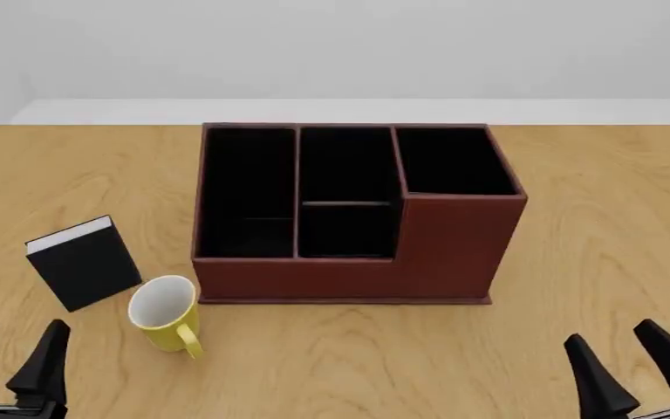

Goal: Pick up the yellow and white mug and place it to the right of the caddy.

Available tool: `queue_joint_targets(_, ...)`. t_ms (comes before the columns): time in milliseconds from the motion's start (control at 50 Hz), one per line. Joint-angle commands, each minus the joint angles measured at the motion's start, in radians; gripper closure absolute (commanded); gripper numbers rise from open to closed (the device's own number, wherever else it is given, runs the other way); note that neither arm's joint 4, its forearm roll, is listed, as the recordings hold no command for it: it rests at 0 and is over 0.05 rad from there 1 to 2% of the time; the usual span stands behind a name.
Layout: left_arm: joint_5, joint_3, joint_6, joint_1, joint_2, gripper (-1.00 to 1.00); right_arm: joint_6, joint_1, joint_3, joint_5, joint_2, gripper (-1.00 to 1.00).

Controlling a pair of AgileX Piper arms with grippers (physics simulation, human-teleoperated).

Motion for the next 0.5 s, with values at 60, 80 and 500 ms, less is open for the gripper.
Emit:
queue_joint_targets(60, 0.0, 0.0, 0.0, 0.0, 0.0, -1.0, -0.01, 0.086, 0.0, 0.016, -0.001, -1.0)
queue_joint_targets(80, 0.0, 0.0, 0.0, 0.0, 0.0, -1.0, -0.011, 0.088, 0.0, 0.017, -0.001, -1.0)
queue_joint_targets(500, 0.0, 0.0, 0.0, 0.0, 0.0, -1.0, -0.026, 0.205, 0.001, 0.021, 0.016, -1.0)
